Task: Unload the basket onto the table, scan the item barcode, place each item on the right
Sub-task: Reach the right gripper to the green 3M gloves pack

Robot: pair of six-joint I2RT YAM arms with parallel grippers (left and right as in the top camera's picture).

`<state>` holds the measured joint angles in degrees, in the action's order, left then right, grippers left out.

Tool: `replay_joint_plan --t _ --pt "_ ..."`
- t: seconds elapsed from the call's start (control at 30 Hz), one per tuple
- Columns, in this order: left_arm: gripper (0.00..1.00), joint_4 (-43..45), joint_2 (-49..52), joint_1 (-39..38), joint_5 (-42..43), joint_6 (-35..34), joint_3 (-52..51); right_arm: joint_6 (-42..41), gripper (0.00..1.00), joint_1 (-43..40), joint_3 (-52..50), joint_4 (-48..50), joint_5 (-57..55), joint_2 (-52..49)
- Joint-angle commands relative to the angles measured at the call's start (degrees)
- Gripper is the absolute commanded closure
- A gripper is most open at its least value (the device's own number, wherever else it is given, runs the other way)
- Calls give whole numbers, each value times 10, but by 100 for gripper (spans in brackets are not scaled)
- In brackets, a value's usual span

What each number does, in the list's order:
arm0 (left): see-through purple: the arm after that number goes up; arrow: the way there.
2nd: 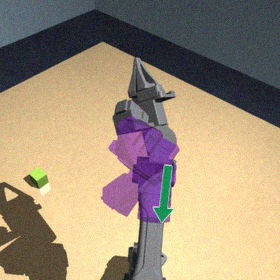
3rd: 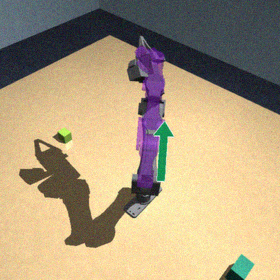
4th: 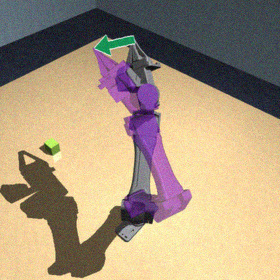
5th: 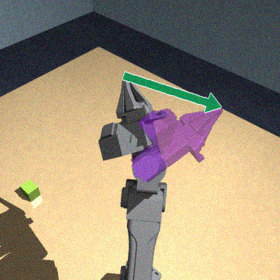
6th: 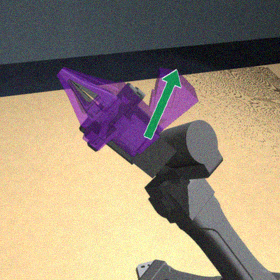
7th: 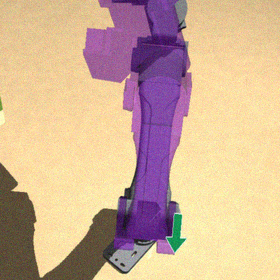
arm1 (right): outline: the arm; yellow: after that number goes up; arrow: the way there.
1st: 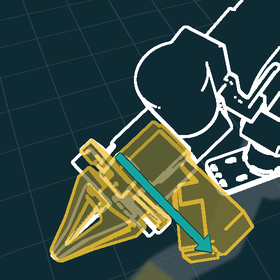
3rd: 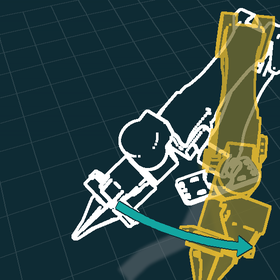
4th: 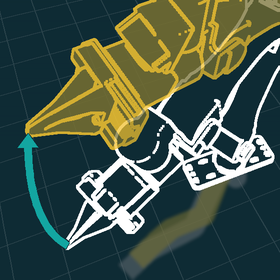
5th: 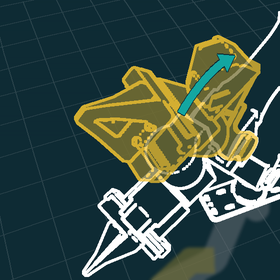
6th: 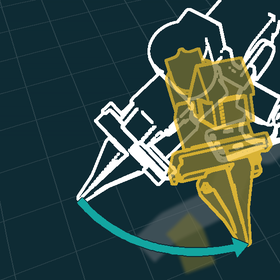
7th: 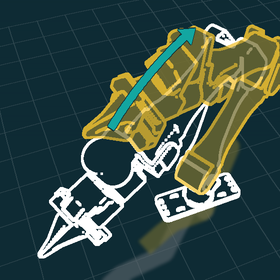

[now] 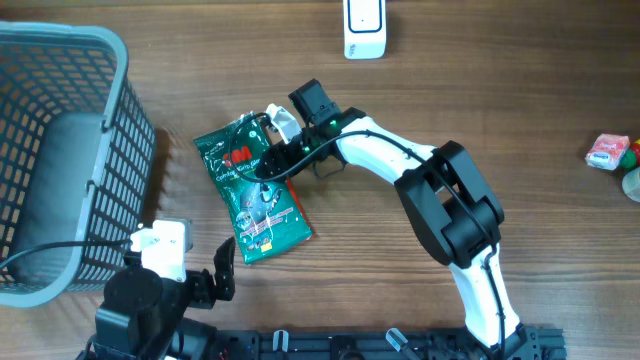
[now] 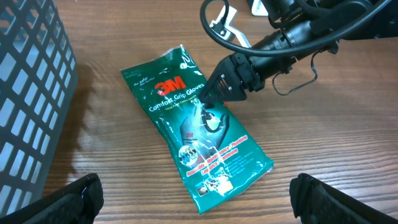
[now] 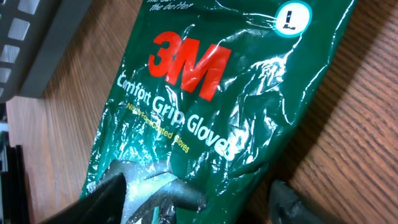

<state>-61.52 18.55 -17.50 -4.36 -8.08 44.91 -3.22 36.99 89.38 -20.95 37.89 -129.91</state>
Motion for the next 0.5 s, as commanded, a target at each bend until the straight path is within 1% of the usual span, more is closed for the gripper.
replay_joint_plan --t 0.0,0.1,0.13,0.23,0.43,0.47 --pt "0 1 0 3 5 -3 4 1 44 13 -2 -7 7 -19" --pt "0 1 0 3 5 -3 4 2 77 36 -2 -7 -6 -19" --pt "0 1 0 3 5 -3 4 2 96 45 -2 -6 -33 -19" --pt "0 1 0 3 5 -3 4 -14 96 48 1 -18 -105 -15" --pt "0 1 0 3 5 -3 4 -12 96 16 9 -75 -107 57" --pt "0 1 0 3 5 -3 4 -13 86 15 9 -86 -107 72"
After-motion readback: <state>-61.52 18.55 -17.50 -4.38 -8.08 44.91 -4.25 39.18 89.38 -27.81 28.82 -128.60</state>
